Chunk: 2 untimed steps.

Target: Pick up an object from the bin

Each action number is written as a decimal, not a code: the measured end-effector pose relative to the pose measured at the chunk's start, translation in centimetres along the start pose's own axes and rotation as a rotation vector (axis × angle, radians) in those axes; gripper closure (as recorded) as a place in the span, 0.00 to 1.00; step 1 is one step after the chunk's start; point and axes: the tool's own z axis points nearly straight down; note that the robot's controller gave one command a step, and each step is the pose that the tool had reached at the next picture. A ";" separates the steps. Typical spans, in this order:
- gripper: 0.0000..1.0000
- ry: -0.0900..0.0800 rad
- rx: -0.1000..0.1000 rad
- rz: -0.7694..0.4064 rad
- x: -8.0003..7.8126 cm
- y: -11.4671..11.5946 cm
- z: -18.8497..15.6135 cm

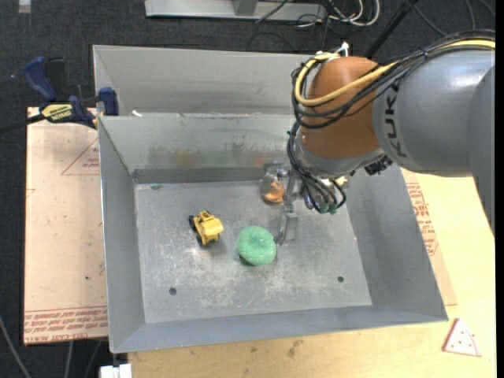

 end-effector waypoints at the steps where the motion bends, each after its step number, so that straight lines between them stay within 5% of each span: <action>1: 0.00 0.006 -0.001 -0.083 2.9 0.5 6.1; 2: 1.00 0.007 -0.001 -0.007 3.1 2.9 8.5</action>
Offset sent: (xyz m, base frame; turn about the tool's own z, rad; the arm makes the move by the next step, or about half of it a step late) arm -0.0309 0.0278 -0.0853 -0.0060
